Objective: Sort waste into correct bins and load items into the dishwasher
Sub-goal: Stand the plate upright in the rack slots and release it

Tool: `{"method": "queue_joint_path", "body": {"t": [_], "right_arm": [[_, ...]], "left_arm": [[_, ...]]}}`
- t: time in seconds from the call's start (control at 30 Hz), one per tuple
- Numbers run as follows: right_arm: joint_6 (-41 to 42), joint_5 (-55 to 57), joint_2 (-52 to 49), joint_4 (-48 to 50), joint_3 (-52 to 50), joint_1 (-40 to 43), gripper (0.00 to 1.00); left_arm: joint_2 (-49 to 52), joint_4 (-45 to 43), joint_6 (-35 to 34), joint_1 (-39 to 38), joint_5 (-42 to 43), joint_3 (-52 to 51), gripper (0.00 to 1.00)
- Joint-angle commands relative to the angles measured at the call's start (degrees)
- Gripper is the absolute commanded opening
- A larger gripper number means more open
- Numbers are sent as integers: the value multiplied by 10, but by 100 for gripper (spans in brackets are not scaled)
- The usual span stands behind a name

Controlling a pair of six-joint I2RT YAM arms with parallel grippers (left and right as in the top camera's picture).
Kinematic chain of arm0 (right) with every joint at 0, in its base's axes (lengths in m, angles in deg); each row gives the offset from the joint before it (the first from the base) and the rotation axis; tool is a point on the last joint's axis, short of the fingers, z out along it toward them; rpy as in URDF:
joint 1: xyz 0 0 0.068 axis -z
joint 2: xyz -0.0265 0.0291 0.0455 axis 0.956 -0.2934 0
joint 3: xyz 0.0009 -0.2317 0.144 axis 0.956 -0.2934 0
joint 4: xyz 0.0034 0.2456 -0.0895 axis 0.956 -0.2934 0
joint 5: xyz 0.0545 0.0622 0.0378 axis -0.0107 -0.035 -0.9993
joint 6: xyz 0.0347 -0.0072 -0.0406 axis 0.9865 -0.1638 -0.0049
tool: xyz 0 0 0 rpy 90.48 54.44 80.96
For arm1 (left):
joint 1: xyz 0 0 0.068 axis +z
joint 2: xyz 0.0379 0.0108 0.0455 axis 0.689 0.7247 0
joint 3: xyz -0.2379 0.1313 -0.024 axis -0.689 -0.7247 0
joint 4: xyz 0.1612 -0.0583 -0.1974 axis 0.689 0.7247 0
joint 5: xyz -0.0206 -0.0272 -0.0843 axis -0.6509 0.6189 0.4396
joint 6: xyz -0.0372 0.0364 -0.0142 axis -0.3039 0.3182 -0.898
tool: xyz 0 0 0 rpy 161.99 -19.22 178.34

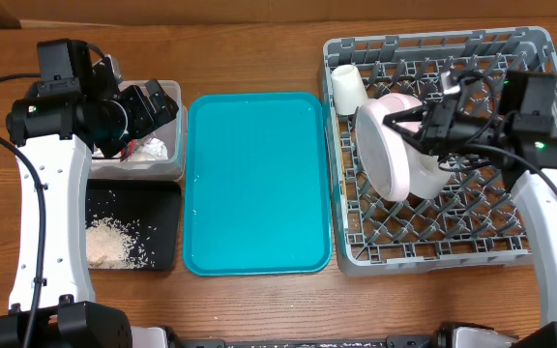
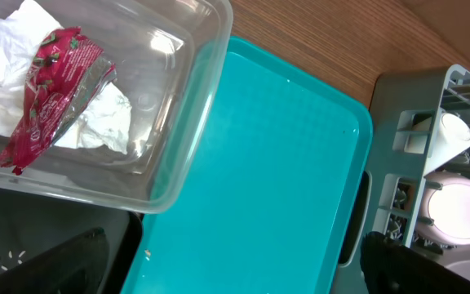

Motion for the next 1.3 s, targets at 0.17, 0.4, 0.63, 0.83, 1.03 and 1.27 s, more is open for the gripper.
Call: {"method": "queue_joint_path", "body": {"t": [0.17,0.4,0.63,0.83,1.03,1.27], "right_arm": [[74,16,2,41,-19,-5,4],[106,26,2,67,-57,-15,4],[155,65,2,133,-65,-31,4],[154,111,2,116,-65,-35,4],[145,133,2,114,-65,-35,4],[78,146,2,103,-65,-35,17]], "left_arm": [[1,0,6,-4,4,6,100],[1,0,7,-4,4,6,100],[1,-1,7,-4,4,6,100],[1,-1,7,-4,4,6,100],[1,-1,7,-4,4,6,100],[1,-1,7,-4,4,6,100]]}}
